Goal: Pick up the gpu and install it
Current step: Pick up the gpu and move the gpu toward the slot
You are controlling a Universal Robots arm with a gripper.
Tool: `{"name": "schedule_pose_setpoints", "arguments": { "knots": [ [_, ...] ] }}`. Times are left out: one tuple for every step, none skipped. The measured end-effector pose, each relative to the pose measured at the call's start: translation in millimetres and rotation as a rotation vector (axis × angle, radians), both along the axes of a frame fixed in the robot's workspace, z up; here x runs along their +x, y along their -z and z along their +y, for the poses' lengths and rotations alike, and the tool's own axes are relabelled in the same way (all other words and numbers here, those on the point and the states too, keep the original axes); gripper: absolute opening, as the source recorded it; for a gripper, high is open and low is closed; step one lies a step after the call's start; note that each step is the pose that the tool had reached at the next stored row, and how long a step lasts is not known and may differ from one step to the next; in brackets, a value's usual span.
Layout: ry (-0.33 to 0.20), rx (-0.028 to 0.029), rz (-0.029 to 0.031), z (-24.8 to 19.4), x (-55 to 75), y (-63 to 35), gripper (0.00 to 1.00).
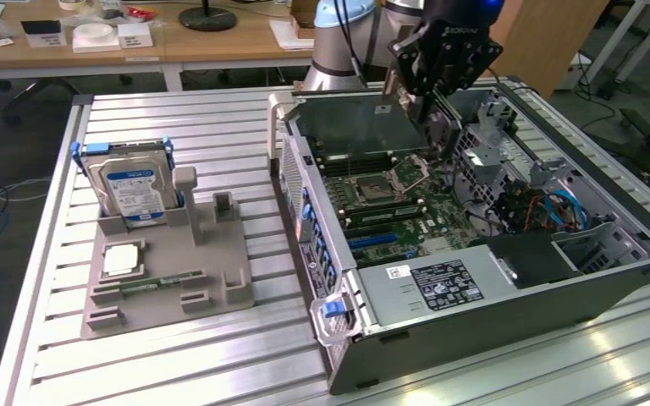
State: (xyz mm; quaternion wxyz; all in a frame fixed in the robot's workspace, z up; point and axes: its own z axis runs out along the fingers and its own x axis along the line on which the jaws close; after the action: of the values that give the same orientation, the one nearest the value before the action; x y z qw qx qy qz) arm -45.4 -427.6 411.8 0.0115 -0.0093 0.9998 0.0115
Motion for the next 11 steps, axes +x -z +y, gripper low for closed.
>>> {"name": "schedule_pose_setpoints", "arguments": {
  "knots": [
    [-0.001, 0.0007, -0.0001, 0.0, 2.1, 0.0, 0.28],
    [-0.001, 0.0011, 0.0000, 0.0, 3.9, 0.1, 0.28],
    [-0.002, 0.0012, 0.0001, 0.0, 5.8, 0.0, 0.28],
    [-0.002, 0.0013, 0.0000, 0.0, 7.3, 0.1, 0.28],
    [-0.003, 0.0014, 0.0000, 0.0, 8.8, 0.1, 0.28],
    [-0.003, 0.0015, 0.0000, 0.0, 10.5, 0.0, 0.28],
    [-0.003, 0.0017, 0.0000, 0.0, 12.2, 0.1, 0.28],
    [-0.003, 0.0019, 0.0000, 0.0, 13.8, 0.1, 0.28],
    [-0.003, 0.0021, 0.0000, 0.0, 15.6, 0.1, 0.28],
    [-0.003, 0.0022, 0.0000, 0.0, 16.9, 0.1, 0.28],
    [-0.003, 0.0024, 0.0000, 0.0, 18.0, 0.1, 0.28]
  ]
}}
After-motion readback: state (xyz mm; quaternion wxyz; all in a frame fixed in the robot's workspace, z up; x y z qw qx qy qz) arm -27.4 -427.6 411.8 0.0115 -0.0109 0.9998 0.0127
